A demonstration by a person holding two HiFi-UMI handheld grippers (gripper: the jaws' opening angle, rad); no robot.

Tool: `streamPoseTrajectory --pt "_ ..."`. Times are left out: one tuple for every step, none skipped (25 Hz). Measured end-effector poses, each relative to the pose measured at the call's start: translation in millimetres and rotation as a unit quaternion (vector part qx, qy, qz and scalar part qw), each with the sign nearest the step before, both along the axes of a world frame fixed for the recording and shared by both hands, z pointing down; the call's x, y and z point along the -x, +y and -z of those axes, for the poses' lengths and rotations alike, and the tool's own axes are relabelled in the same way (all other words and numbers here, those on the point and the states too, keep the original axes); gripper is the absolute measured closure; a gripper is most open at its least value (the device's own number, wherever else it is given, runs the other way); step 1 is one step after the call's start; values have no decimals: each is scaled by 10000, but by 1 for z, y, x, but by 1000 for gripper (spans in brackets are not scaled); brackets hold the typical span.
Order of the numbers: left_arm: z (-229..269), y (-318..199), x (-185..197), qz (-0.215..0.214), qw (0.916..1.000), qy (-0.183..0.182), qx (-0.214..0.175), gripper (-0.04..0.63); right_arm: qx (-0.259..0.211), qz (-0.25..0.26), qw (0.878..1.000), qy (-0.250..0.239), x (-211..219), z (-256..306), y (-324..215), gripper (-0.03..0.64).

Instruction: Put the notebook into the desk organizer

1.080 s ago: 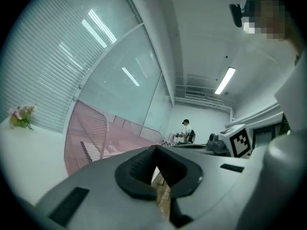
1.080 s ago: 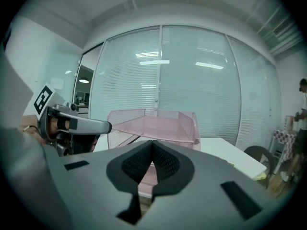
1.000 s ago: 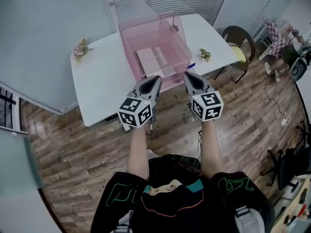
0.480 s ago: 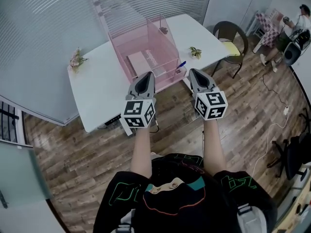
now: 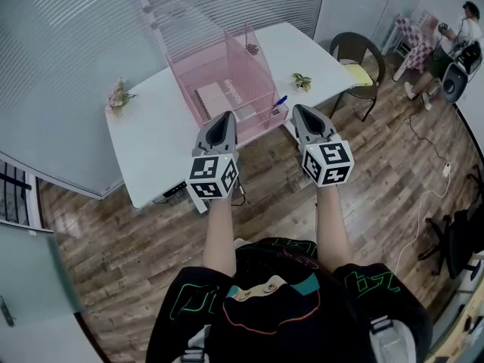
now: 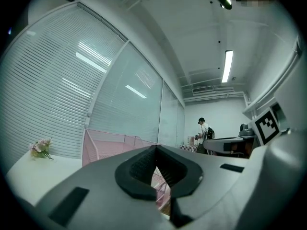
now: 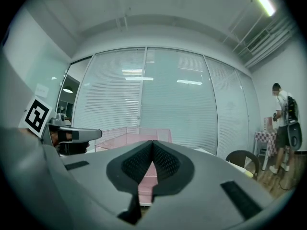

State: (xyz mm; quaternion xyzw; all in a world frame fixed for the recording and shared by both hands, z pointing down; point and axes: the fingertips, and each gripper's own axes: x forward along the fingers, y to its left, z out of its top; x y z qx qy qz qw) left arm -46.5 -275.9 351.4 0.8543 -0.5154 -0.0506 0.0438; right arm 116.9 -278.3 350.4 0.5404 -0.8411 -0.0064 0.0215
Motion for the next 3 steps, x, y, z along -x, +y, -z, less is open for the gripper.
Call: streamPoseTrajectory --pt "0 0 1 13 10000 9 -5 600 -19 6 10000 3 0 0 0 615" --pt "-1 0 3 24 10000 18 -11 600 -37 12 10000 6 1 0 0 615" --pt "-1 0 4 34 10000 26 -18 600 -56 17 10000 9 1 0 0 615"
